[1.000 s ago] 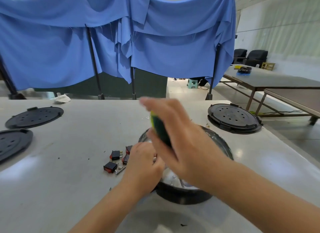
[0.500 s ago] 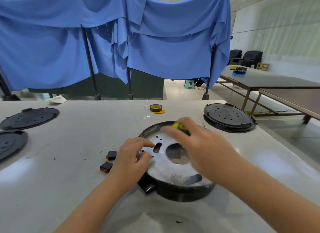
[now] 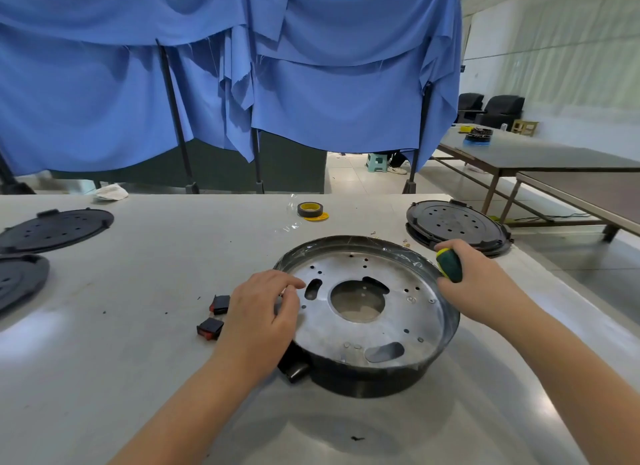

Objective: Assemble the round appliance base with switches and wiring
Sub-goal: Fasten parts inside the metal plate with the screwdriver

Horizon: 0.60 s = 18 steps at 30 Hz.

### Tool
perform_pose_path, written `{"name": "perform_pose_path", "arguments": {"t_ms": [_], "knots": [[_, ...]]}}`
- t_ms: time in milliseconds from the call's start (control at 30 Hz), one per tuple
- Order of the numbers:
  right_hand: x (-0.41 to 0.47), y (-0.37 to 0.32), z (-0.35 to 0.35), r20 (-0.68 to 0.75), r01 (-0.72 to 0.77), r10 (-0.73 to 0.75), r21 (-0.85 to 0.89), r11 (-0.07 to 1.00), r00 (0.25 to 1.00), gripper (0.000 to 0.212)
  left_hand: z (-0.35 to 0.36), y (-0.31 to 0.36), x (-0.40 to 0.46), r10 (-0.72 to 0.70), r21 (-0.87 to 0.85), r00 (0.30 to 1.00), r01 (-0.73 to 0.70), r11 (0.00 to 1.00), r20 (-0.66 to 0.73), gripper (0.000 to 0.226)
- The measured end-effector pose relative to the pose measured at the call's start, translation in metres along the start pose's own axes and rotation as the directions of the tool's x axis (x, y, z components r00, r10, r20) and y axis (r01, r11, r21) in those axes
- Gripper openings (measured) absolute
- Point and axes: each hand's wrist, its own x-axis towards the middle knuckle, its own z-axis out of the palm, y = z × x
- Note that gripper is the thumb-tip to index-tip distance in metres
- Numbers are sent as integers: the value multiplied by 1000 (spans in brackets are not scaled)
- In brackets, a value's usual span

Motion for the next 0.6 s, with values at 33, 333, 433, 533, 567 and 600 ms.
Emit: {"name": "perform_pose_path", "arguments": {"t_ms": [33, 333, 433, 533, 567, 600], "knots": [[2, 0, 1, -5, 10, -10, 8, 1000, 1000, 45, 0, -1, 1, 5, -19, 1000, -5, 1000, -7, 32], [47, 4, 9, 31, 136, -138, 49, 989, 990, 45, -6, -17, 8, -85, -106, 996, 80, 991, -38, 32], [62, 4, 8, 89, 184, -192, 87, 979, 977, 44, -6, -15, 6, -70, -103, 997, 71, 992, 8, 30], [70, 2, 12, 98, 192, -212, 180, 965, 972, 40, -9, -13, 3, 24, -33, 992, -20, 999, 121, 42], [71, 1, 15, 88, 189, -208, 187, 964, 974, 38, -10, -12, 1, 46, -15, 983, -44, 999, 178, 49], [73, 2, 18, 77, 176, -194, 191, 966, 978, 37, -12, -10, 0, 57, -6, 970, -57, 998, 236, 57]]}}
